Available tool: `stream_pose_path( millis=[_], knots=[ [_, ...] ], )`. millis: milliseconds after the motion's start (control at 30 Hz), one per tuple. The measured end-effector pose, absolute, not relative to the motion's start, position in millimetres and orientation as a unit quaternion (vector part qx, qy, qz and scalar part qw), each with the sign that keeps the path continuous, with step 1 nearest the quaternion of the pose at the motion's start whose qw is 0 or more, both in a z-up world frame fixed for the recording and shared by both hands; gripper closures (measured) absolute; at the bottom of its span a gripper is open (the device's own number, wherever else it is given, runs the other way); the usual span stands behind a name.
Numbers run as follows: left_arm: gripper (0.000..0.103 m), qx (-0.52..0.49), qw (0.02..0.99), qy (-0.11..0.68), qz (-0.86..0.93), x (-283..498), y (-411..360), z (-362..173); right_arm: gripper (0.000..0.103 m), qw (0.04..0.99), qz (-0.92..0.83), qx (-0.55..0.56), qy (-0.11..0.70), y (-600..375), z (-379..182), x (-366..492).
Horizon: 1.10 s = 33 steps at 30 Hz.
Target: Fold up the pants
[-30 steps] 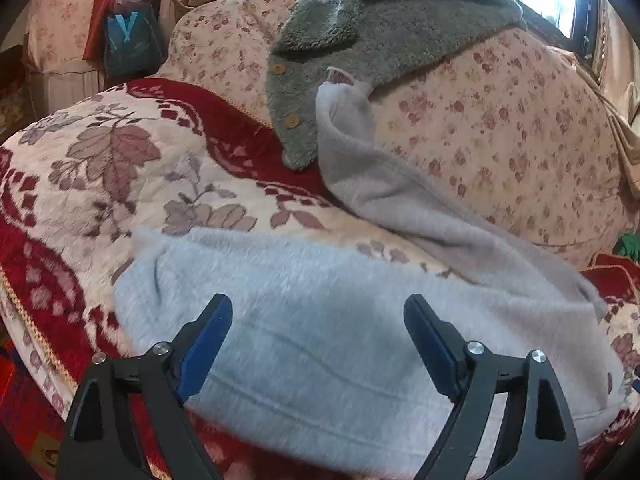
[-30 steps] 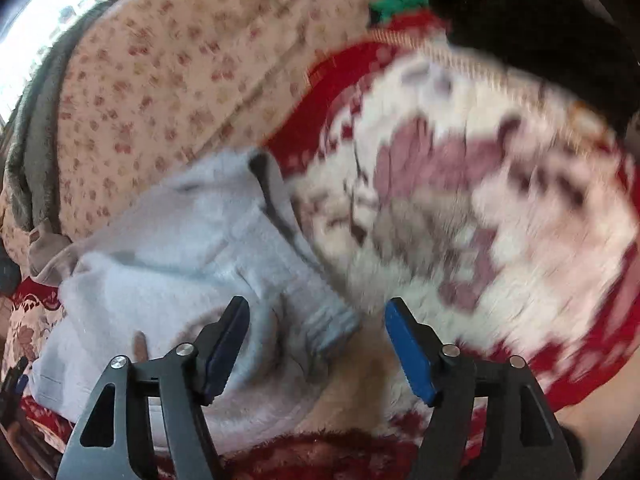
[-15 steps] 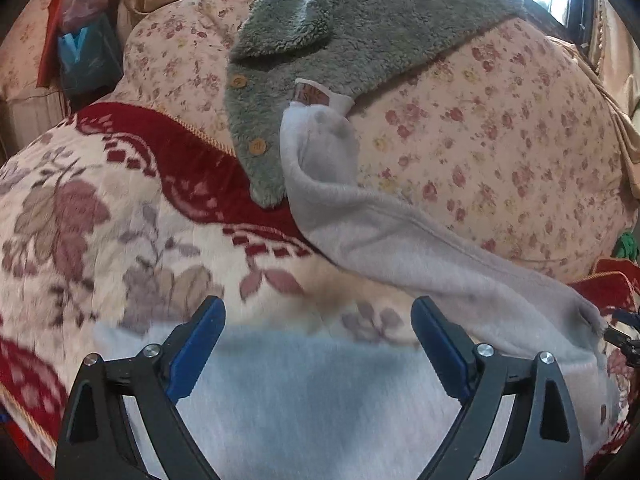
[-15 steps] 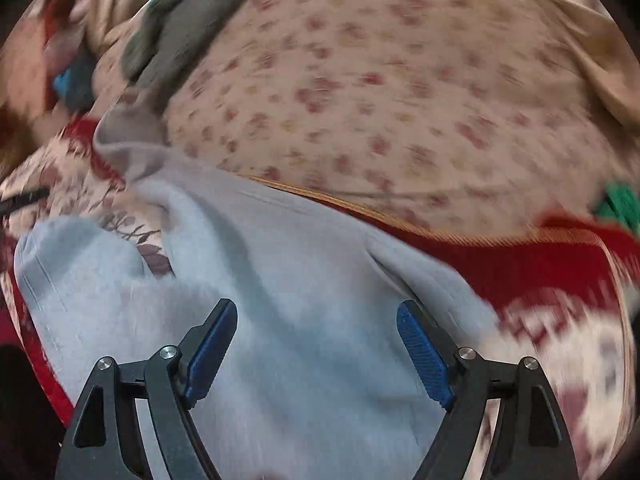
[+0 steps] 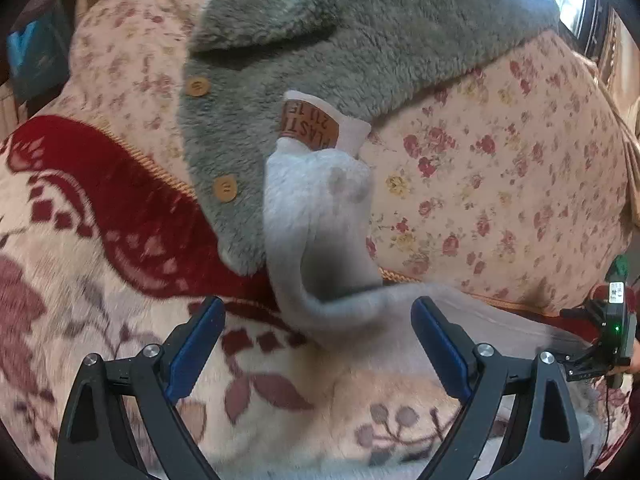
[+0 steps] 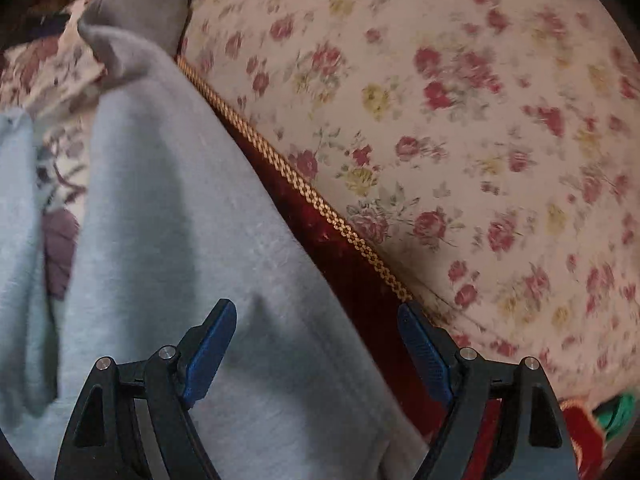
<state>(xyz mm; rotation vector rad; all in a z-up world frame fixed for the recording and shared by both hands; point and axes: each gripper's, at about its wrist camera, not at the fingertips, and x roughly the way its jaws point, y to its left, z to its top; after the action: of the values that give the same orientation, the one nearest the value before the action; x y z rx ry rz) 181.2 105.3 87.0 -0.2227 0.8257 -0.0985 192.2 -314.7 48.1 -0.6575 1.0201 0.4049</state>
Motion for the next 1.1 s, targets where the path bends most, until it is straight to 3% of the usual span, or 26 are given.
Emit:
stream_pose_path(
  millis=[167,200,233,267,300,333,367,400,600,900,1100],
  knots=[
    [0.009,-0.082,0.905,0.414,-0.045,212.0,97.2,77.5,0.019,0.782,0.201,-0.315,0.5,-311.9,34.3,201.4],
    [0.009,-0.078,0.903,0.419,-0.045,219.6,94.6,74.4,0.037,0.779,0.205,-0.321,0.499,-309.9,32.2,200.6],
    [0.009,-0.076,0.902,0.423,-0.046,224.6,92.4,71.9,0.068,0.778,0.201,-0.333,0.493,-307.0,30.2,197.8],
    [0.01,-0.075,0.901,0.424,-0.049,227.1,91.0,69.5,0.074,0.78,0.191,-0.344,0.487,-304.8,28.3,195.4],
    [0.021,-0.074,0.901,0.425,-0.047,230.4,88.8,67.2,0.081,0.782,0.183,-0.352,0.481,-302.7,27.3,190.7],
    [0.039,-0.073,0.901,0.426,-0.038,233.0,86.5,65.6,0.085,0.783,0.18,-0.359,0.474,-301.3,28.2,186.4],
    [0.077,-0.069,0.9,0.43,-0.028,235.2,85.3,64.3,0.086,0.786,0.175,-0.367,0.465,-299.7,30.0,181.2],
    [0.081,-0.066,0.898,0.436,-0.013,237.9,84.5,64.0,0.089,0.791,0.169,-0.373,0.455,-299.6,34.8,176.2],
    [0.093,-0.087,0.909,0.408,-0.017,231.2,84.0,95.4,0.091,0.832,0.083,-0.396,0.379,-317.4,101.8,153.2],
    [0.093,-0.114,0.927,0.352,-0.054,203.4,64.8,163.6,0.091,0.875,-0.024,-0.371,0.309,-349.3,211.9,105.6],
    [0.093,-0.135,0.934,0.325,-0.068,149.3,81.4,183.8,0.092,0.888,-0.015,-0.363,0.281,-343.1,238.2,28.9]
  ],
)
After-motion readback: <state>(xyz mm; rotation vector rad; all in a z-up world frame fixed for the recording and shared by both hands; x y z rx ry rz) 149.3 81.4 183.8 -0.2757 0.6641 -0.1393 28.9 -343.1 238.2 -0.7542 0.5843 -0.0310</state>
